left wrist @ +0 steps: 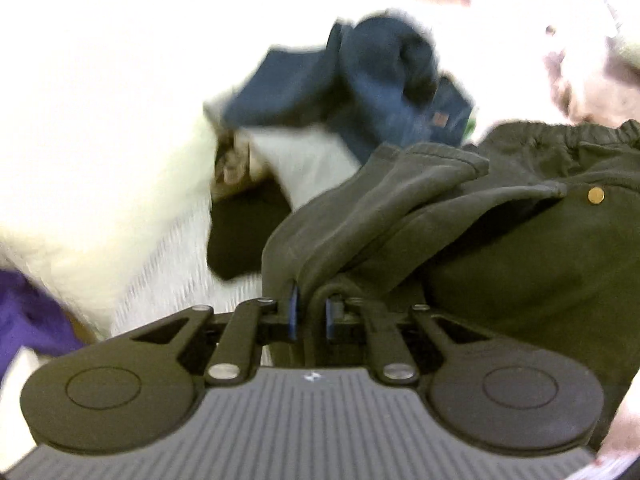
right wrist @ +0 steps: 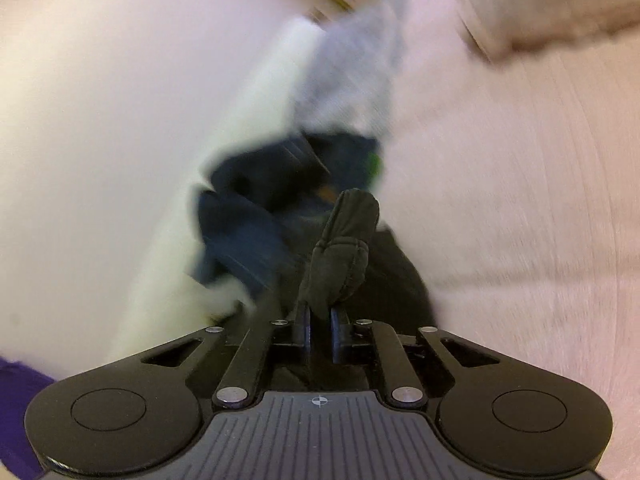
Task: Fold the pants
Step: 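Lift the trousers with both grippers and lay them on the open bed area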
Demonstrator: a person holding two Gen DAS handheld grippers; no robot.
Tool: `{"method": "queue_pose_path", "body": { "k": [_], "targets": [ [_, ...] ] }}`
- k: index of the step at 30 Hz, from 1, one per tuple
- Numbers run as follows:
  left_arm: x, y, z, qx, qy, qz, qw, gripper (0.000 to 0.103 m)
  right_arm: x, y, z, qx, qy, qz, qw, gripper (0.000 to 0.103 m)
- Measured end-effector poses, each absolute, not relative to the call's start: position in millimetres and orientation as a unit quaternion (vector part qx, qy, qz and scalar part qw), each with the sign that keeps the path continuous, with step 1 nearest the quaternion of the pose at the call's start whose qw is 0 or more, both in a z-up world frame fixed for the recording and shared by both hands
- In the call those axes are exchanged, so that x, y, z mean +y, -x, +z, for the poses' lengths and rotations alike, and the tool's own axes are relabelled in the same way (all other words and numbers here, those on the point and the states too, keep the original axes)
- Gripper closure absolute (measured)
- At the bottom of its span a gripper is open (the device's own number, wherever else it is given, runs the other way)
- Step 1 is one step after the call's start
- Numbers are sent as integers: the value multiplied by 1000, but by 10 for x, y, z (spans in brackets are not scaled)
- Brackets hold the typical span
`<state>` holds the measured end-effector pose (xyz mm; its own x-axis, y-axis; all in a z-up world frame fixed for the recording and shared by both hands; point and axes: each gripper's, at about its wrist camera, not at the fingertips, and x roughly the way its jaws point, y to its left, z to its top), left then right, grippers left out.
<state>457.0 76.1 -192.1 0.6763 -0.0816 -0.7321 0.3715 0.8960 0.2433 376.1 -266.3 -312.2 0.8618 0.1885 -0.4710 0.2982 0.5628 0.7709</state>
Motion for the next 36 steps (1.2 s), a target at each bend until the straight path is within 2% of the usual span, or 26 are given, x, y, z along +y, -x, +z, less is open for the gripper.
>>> {"method": "queue_pose_path", "body": {
  "k": [6,12,18,20,22,23,24,26,28,29,31,36],
  "targets": [
    [270,-3904,-1130,299,-199,-190,914,94,-2900,-2908,-2298,141,-465,-47,873,99],
    [-385,-2941,-477,236,-180,-287,911,94,-3236,-1449,-1638,54,-459,-118,879,99],
    [-1287,-1922,-68,235,-152,-416,865,94,-3547,127,-851,5,-385,-208,899,99],
    [-1742,-1676,-44,251,-150,-451,843,93,-3664,474,-615,16,-351,-233,907,99],
    [-2253,-1564,-131,292,-157,-462,823,91,-3829,650,-486,36,-322,-276,905,94],
    [-2602,-1564,-246,336,-159,-463,805,86,-3956,653,-454,66,-304,-292,905,91],
    [-2887,-1581,-382,380,-160,-452,791,85,-4137,611,-477,110,-285,-301,903,82],
    [-3394,-1501,-699,445,-183,-424,768,86,-4538,517,-692,222,-280,-346,867,73],
    [-3548,-1277,-849,431,-208,-422,770,86,-4827,672,-959,291,-319,-369,823,73],
    [-3551,-1172,-911,422,-222,-424,770,85,-4864,839,-1044,284,-342,-372,815,73],
    [-3503,-981,-1062,426,-239,-418,765,78,-4867,1337,-1209,278,-381,-368,802,70],
    [-3115,-817,-1364,475,-265,-375,751,75,-4708,2330,-1584,306,-432,-394,751,67]
  ]
}}
